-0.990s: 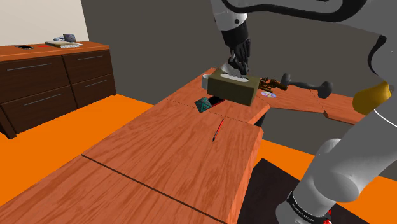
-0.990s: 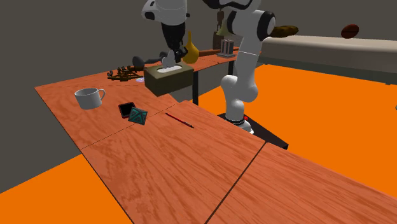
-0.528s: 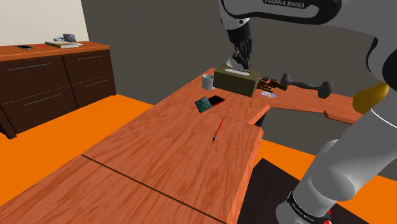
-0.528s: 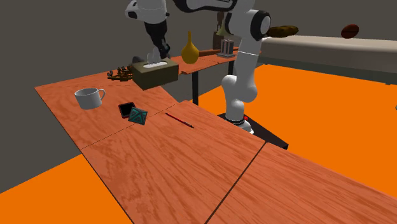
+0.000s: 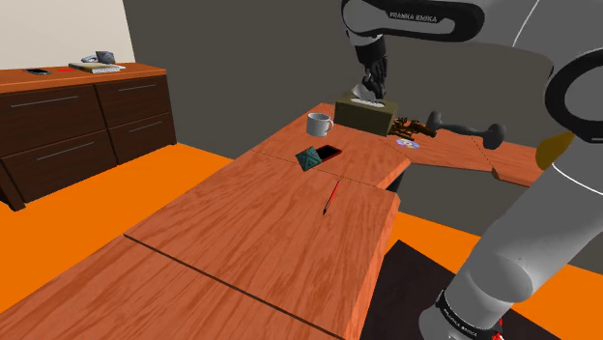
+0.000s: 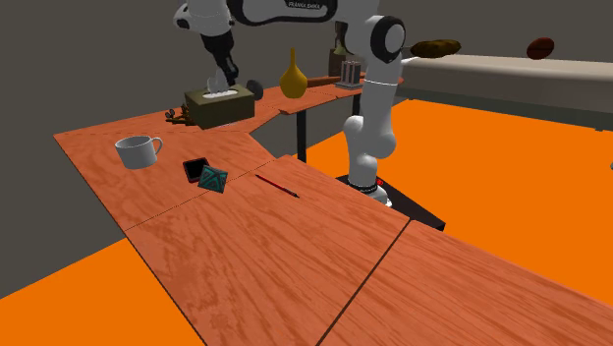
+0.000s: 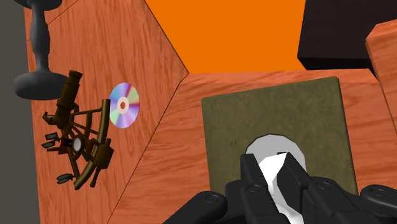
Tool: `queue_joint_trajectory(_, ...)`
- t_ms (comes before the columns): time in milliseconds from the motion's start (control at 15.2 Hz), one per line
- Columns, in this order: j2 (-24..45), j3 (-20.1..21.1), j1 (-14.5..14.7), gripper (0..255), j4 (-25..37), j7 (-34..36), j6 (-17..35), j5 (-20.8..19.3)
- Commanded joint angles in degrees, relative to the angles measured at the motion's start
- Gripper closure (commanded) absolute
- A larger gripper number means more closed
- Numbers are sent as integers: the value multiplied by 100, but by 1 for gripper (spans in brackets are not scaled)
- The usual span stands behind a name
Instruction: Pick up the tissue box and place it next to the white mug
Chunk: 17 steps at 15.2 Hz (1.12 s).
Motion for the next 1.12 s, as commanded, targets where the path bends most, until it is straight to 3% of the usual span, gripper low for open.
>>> queue_joint_trajectory(0, 183, -141, -114, 255, 179, -229, 141, -73)
queue_joint_trajectory(594, 1302, -695, -661, 255, 1423, -1246, 634, -222)
queue_joint_trajectory(1056, 2623, -1004, -1114, 255, 3176, -2093, 670, -152)
